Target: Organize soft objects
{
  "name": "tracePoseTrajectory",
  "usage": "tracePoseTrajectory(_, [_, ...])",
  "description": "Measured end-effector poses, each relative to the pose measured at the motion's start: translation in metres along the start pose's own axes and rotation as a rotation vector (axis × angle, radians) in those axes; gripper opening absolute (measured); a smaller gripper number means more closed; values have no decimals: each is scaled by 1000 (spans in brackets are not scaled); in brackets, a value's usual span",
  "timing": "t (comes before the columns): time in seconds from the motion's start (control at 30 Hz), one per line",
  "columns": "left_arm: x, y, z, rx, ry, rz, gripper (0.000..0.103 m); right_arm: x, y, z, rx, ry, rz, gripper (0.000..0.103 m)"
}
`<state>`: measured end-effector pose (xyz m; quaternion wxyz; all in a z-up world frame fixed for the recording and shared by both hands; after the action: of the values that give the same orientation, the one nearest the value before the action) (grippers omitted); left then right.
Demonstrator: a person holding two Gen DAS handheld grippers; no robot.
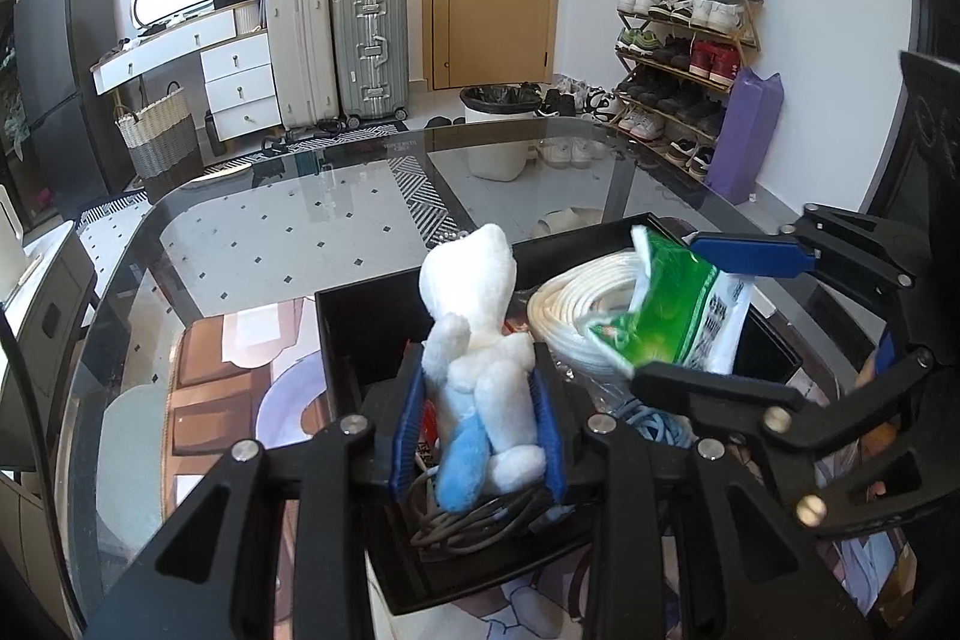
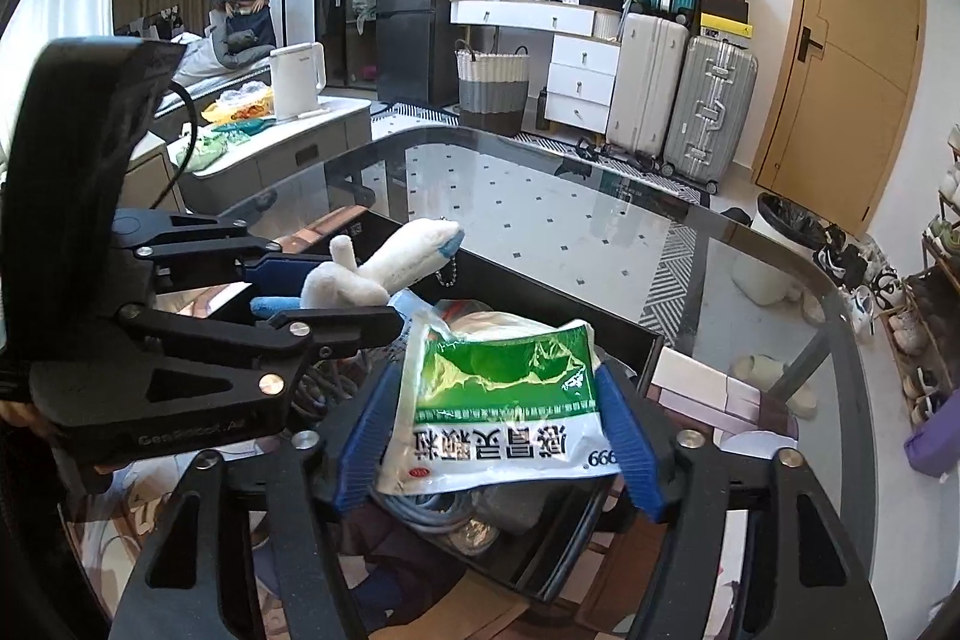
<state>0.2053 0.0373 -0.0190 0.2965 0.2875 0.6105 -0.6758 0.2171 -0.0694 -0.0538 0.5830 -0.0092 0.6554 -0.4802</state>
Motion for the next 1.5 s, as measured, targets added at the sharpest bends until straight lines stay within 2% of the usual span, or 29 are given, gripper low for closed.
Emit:
tracePoseTrajectory(0.03, [0,-1,-1,0,-3,-1,33,1,-3,1,2,5,11,80])
tracePoseTrajectory(0.1, [2,-4,-3,-3,-9,7,34,3,-11,4,7,24,32,84])
tracePoseTrajectory(0.17, [4,-10,-4,-9,-16,12,39,7,-17,6,17,47,43,89])
tracePoseTrajectory(0.23, [5,-16,-5,-10,-21,27,51,11,-25,8,31,69,56,96])
tracePoseTrajectory(0.27, [6,-22,-6,-6,-22,40,53,14,-29,10,38,80,67,99])
tracePoseTrajectory(0.37, [9,-35,-4,-12,-17,70,60,23,-40,13,37,122,95,102])
tracePoseTrajectory(0.4, [11,-38,-5,-19,-19,73,64,27,-42,13,35,141,101,102])
tracePoseTrajectory(0.43, [14,-41,-5,-25,-24,75,75,30,-44,14,33,153,103,102])
tracePoseTrajectory(0.5, [18,-45,-6,-24,-38,90,86,37,-49,14,34,173,110,102])
tracePoseTrajectory(0.63, [26,-53,-10,-24,-79,123,100,45,-60,9,34,171,145,102])
tracePoseTrajectory(0.7, [29,-56,-12,-33,-94,141,103,45,-67,6,33,172,167,102])
tracePoseTrajectory(0.87, [35,-62,-15,-75,-100,179,103,47,-80,-4,22,155,211,102])
tracePoseTrajectory(1.17, [43,-71,-23,-95,-109,249,103,43,-88,-17,22,134,256,102])
tracePoseTrajectory(1.5, [46,-69,-24,-103,-110,262,103,48,-93,-10,38,149,280,102])
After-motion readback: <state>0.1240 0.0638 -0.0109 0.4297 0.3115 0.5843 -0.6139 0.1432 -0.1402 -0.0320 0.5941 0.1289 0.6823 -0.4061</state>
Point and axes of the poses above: each gripper's, at about its wrist camera, not at the fingertips, and y roughly the way its jaws point, z to its right, x to its underside, the point moved 7 cm from there along y, roughly the way its jaws point, and after that the axes turned 3 degrees about -y, right-handed, at the moved point
